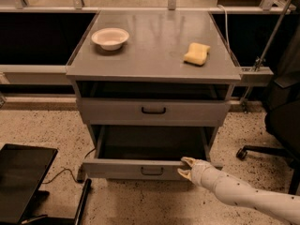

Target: Open middle drawer

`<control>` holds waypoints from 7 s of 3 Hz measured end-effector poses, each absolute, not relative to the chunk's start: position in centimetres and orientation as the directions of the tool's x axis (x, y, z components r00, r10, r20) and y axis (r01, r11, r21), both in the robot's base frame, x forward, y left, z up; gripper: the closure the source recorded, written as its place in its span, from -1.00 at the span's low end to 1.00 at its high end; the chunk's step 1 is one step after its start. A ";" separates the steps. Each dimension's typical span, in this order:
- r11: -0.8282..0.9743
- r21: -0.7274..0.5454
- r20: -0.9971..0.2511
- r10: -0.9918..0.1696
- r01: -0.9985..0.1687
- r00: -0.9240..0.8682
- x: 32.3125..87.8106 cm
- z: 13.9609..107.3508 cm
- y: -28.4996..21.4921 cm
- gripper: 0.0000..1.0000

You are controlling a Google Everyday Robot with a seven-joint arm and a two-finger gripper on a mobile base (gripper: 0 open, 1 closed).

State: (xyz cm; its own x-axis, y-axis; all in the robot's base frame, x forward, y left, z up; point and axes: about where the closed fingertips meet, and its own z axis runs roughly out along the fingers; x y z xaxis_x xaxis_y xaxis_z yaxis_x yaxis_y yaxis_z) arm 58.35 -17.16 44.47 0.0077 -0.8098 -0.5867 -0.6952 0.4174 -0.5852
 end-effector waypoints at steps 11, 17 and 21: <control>0.412 -0.657 -0.579 -0.812 -0.631 0.072 38.0 43.3 -17.9 -0.77; 0.238 -0.651 -0.470 -0.872 -0.720 0.136 49.1 46.9 -15.4 -1.00; 0.240 -0.619 -0.416 -0.908 -0.748 0.052 56.7 47.2 -19.4 -1.00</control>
Offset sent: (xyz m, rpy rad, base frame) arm -0.2672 -0.0109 -0.0154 -0.0029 -0.1351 0.0030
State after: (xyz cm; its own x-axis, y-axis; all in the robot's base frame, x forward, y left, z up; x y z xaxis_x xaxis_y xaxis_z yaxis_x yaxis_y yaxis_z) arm 56.73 -19.39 47.16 0.0524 -0.9079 -0.4159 -0.7480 0.2402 -0.6187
